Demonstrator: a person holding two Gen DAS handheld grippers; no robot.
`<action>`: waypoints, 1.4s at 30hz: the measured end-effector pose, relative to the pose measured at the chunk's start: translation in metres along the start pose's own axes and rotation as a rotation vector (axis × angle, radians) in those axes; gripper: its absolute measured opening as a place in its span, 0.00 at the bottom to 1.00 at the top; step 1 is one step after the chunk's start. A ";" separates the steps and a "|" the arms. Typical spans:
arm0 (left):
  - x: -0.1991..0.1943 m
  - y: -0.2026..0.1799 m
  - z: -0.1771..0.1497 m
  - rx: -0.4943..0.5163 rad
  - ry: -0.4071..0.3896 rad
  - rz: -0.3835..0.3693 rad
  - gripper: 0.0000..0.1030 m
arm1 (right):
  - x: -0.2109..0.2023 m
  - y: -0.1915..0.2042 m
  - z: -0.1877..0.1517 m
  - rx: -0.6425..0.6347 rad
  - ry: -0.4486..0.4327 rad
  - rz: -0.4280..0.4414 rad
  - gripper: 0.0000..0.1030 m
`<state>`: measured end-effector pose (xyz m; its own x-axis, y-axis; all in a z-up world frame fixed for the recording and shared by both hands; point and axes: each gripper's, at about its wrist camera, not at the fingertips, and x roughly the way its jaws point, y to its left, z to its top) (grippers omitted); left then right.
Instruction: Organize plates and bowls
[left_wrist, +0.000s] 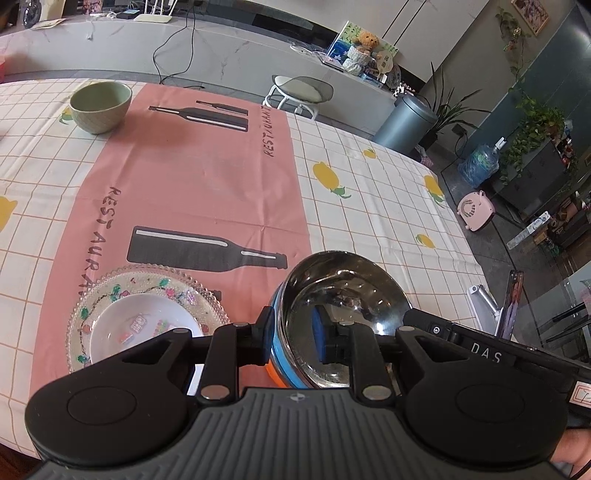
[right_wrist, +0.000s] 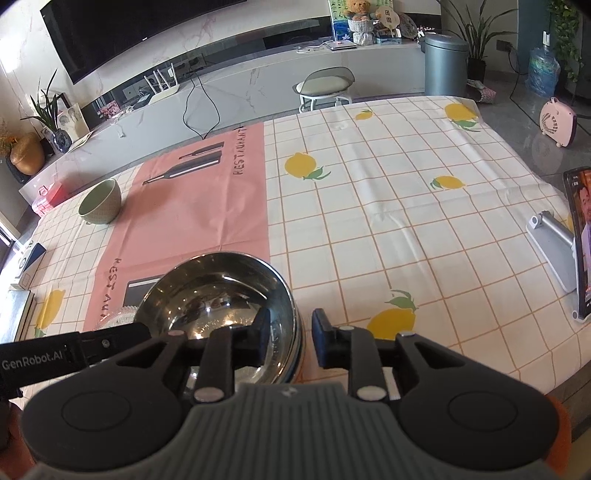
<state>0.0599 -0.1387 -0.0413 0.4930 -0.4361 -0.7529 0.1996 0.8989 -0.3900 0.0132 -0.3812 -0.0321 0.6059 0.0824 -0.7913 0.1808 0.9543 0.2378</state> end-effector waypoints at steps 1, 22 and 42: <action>-0.003 0.001 0.002 0.000 -0.016 -0.002 0.23 | -0.002 0.001 0.001 -0.002 -0.009 0.000 0.24; -0.044 0.094 0.036 0.001 -0.187 0.197 0.36 | 0.028 0.120 0.034 -0.210 -0.061 0.174 0.43; 0.011 0.213 0.163 -0.170 -0.244 0.225 0.38 | 0.163 0.271 0.118 -0.325 -0.040 0.194 0.42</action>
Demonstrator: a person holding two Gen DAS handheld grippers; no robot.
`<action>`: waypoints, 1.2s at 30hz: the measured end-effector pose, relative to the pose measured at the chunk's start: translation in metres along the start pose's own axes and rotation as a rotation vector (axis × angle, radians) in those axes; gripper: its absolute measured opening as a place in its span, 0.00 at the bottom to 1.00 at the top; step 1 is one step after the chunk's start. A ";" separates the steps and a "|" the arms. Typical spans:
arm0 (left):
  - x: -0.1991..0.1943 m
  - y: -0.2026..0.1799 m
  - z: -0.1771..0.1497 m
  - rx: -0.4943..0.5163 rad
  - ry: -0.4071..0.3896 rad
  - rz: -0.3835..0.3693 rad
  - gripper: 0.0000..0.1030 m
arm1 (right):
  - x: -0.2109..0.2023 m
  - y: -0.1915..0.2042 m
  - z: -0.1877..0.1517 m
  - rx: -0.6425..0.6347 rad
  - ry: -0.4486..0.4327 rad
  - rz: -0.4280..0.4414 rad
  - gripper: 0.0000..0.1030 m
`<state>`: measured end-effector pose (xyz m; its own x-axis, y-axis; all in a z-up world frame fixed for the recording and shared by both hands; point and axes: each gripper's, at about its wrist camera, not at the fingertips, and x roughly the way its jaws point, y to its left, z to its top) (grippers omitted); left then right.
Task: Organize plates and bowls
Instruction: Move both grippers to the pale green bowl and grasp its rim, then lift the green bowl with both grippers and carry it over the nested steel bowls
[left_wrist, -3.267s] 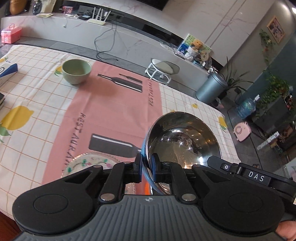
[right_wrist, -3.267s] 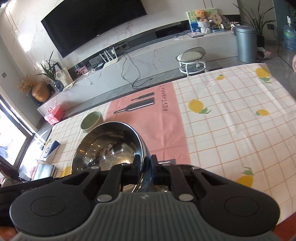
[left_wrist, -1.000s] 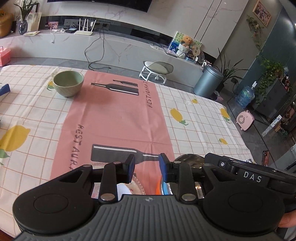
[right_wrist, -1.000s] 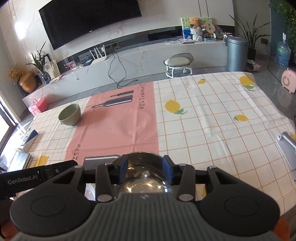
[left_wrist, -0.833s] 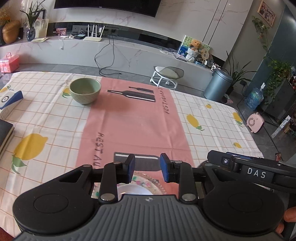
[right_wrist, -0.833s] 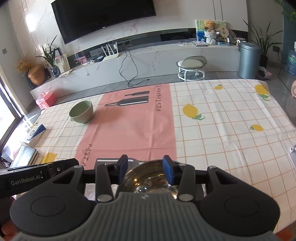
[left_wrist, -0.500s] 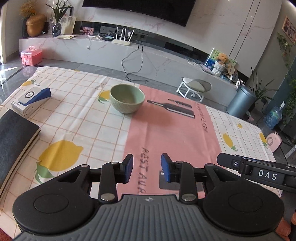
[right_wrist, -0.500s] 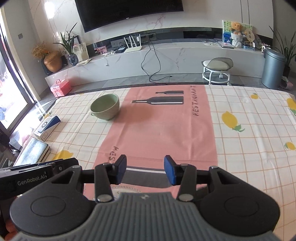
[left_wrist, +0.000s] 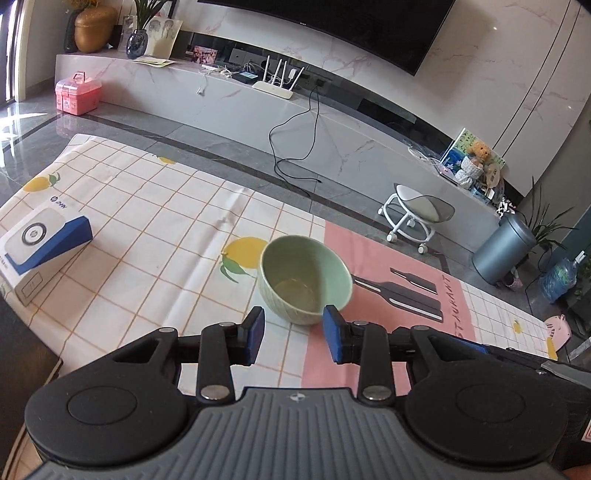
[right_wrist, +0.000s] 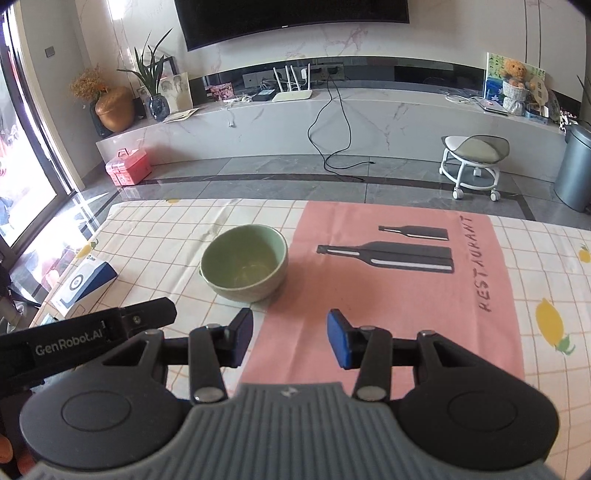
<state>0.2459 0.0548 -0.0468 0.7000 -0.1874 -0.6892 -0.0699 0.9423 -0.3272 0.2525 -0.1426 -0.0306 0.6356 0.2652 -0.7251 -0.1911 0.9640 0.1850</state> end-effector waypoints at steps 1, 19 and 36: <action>0.008 0.001 0.005 0.010 0.010 0.007 0.38 | 0.011 0.002 0.007 -0.007 0.008 -0.007 0.42; 0.106 0.021 0.029 0.033 0.181 0.061 0.22 | 0.130 -0.001 0.041 0.092 0.188 0.019 0.15; 0.030 -0.023 0.002 0.101 0.209 0.140 0.10 | 0.063 -0.005 0.024 0.151 0.228 0.065 0.06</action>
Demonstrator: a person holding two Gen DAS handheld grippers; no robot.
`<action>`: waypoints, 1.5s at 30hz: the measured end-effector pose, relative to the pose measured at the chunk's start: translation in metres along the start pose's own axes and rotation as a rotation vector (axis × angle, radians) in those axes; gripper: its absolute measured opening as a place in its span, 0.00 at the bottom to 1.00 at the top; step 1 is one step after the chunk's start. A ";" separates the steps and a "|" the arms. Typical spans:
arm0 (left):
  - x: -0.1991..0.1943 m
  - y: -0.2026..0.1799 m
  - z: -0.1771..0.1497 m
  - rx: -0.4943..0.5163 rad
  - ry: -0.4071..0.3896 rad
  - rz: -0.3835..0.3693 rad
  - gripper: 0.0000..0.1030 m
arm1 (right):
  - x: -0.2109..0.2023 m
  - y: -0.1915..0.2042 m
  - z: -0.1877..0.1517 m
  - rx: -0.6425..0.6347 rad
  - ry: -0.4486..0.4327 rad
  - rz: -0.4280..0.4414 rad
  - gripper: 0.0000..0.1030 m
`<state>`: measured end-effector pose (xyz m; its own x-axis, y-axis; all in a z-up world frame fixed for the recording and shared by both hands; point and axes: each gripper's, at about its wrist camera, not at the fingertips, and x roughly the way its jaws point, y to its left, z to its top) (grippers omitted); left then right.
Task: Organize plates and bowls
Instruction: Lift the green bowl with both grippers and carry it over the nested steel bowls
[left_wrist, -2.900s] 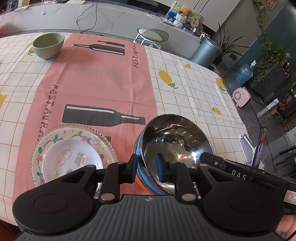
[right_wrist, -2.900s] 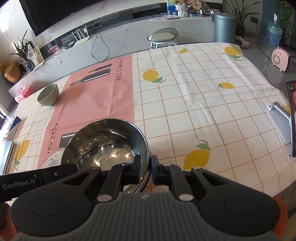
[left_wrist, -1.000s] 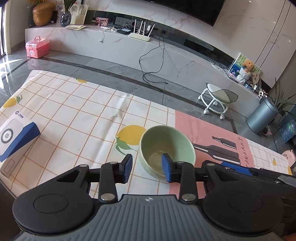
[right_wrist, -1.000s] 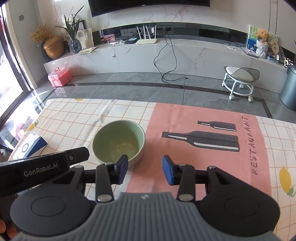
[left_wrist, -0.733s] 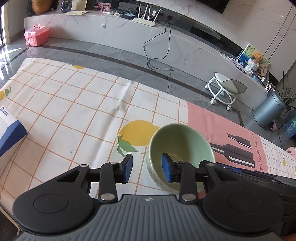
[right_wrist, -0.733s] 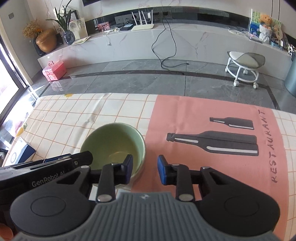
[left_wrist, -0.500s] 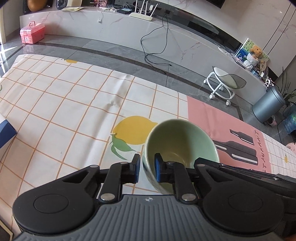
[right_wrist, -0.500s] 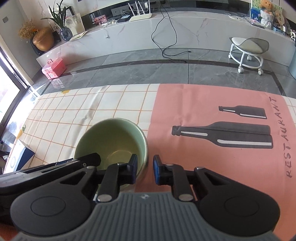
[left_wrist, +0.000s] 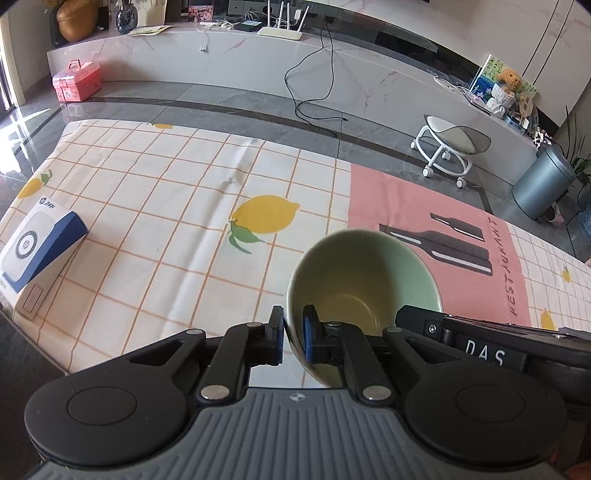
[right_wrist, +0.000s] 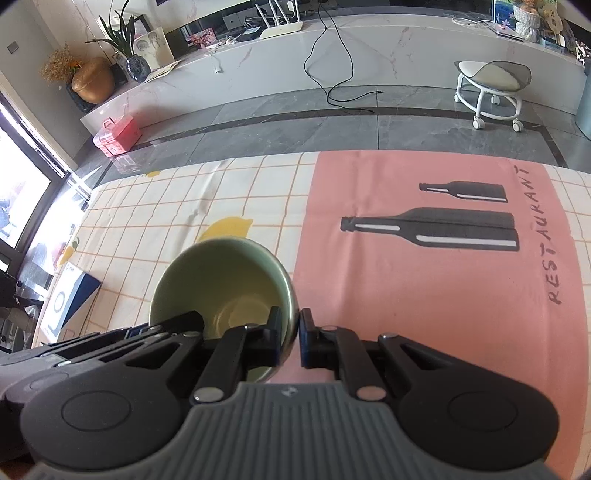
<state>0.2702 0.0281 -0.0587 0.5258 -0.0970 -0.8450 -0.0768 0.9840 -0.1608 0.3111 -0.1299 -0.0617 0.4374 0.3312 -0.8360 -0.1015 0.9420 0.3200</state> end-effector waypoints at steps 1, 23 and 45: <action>-0.008 -0.003 -0.005 0.000 0.002 0.000 0.10 | -0.009 -0.002 -0.006 0.003 0.004 0.002 0.06; -0.143 -0.138 -0.140 0.122 -0.043 -0.181 0.11 | -0.236 -0.099 -0.144 0.027 -0.093 -0.065 0.06; -0.109 -0.214 -0.187 0.433 0.148 -0.184 0.13 | -0.236 -0.191 -0.198 0.121 0.061 -0.105 0.06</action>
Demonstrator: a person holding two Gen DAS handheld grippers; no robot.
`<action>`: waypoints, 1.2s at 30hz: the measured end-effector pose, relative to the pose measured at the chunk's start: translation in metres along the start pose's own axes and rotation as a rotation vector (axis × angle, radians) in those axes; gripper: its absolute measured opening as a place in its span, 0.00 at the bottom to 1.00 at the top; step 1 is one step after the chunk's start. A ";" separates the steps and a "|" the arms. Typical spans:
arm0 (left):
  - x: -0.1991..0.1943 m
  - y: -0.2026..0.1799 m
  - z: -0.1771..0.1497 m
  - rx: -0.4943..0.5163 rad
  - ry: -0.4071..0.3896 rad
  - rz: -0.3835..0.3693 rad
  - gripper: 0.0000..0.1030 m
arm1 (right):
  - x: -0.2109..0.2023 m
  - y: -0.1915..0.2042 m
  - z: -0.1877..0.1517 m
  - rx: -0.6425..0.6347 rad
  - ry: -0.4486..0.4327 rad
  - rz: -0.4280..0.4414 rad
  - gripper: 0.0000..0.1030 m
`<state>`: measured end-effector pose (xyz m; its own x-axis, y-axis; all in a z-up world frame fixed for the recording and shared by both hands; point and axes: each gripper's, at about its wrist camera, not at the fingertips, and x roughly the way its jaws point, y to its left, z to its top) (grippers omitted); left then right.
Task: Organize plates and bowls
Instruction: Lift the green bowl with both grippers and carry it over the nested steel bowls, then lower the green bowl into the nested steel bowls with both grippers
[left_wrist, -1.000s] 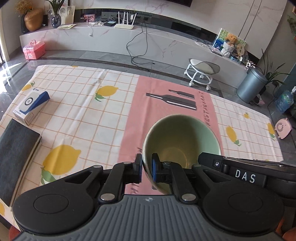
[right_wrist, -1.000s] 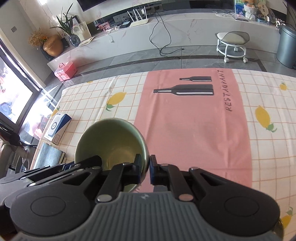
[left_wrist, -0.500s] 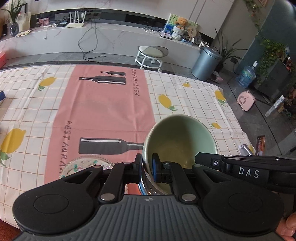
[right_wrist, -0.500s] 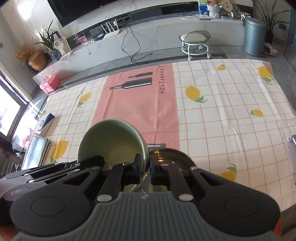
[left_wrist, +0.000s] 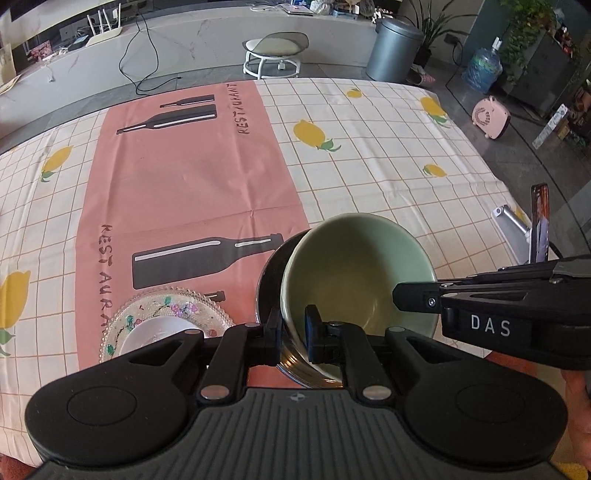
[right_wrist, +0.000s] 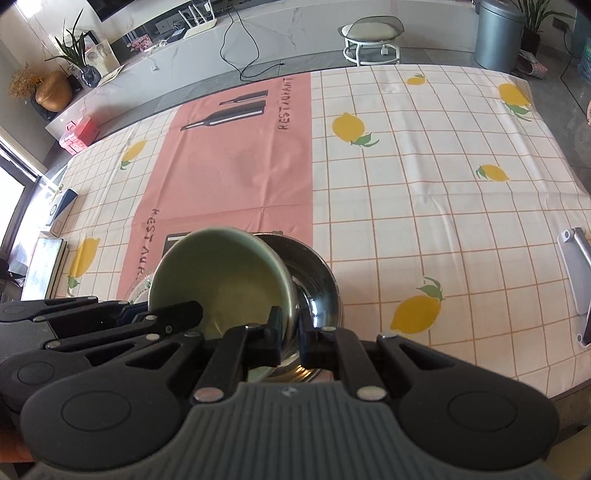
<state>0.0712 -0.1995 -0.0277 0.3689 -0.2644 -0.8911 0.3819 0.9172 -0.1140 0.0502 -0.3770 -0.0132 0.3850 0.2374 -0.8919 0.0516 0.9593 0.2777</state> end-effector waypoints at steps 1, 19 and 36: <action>0.002 -0.001 0.001 0.012 0.006 0.005 0.13 | 0.002 -0.002 0.000 0.005 0.006 0.001 0.05; 0.025 -0.008 0.005 0.097 0.111 0.025 0.16 | 0.033 -0.010 0.012 -0.015 0.130 -0.011 0.05; 0.022 -0.006 0.006 0.094 0.121 -0.010 0.20 | 0.040 -0.001 0.021 -0.081 0.134 -0.072 0.05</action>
<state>0.0820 -0.2124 -0.0442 0.2618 -0.2303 -0.9372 0.4648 0.8812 -0.0867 0.0847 -0.3720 -0.0421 0.2561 0.1812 -0.9495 -0.0018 0.9824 0.1870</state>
